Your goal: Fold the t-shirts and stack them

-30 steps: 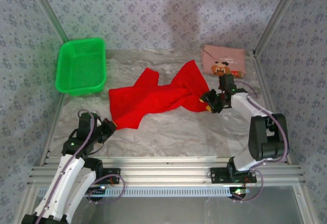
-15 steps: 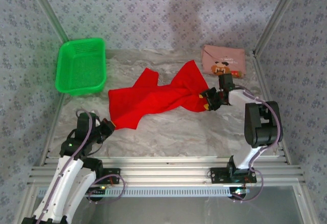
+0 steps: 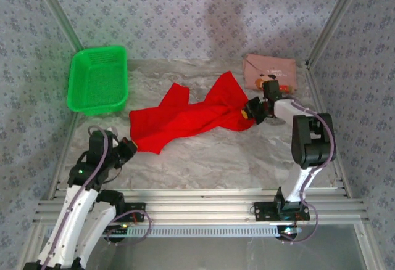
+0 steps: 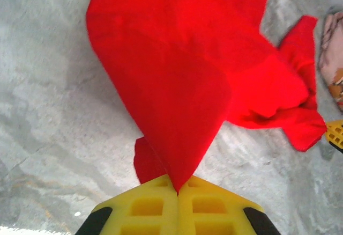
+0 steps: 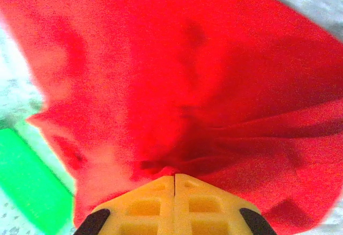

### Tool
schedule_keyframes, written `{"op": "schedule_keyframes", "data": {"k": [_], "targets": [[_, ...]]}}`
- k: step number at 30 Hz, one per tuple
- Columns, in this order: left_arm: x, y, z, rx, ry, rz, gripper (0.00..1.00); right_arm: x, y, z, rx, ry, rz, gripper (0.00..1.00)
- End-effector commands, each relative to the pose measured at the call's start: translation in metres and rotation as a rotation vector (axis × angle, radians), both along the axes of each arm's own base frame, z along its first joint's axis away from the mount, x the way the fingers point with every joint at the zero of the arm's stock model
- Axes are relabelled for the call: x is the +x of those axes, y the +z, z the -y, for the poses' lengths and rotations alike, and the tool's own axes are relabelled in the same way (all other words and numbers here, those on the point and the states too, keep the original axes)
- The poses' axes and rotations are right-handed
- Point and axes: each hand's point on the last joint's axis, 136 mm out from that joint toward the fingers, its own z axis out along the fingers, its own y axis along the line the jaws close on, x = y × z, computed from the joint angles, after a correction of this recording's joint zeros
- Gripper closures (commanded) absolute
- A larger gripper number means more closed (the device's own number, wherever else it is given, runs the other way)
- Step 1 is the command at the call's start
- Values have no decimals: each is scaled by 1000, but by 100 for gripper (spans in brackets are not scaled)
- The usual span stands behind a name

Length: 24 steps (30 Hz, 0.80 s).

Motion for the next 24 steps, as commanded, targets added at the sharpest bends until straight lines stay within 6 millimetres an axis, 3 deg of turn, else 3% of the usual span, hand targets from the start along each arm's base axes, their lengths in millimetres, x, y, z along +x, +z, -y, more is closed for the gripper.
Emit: {"op": "schedule_keyframes", "data": {"k": [1,3,5,7,8,10,15,17,18,19,24], "targets": [[38,66,1,20,-36,150,100,34,105,-3,-44,123,301,100],[58,98,2,28,-67,195,100,36,143,-4,-97,201,391,100],[72,130,1,59,-89,254,100,25,167,-2,-150,261,449,100],[76,144,1,73,-101,279,100,4,172,0,-175,289,479,100],[73,141,2,67,-104,265,100,-9,170,4,-203,293,489,100],[62,121,2,37,-91,219,100,-41,153,9,-247,293,477,100],[6,10,-4,-87,45,-39,100,-155,30,21,-237,260,192,91],[-12,-18,-8,-117,102,-102,100,-201,-4,26,-203,220,45,84],[-20,-30,-10,-123,122,-126,100,-221,-15,29,-193,197,-6,66],[-26,-39,-12,-125,142,-145,100,-229,-17,30,-182,172,-12,61],[-29,-51,-8,-157,143,-169,100,-245,-6,62,-248,22,-36,51]]}}
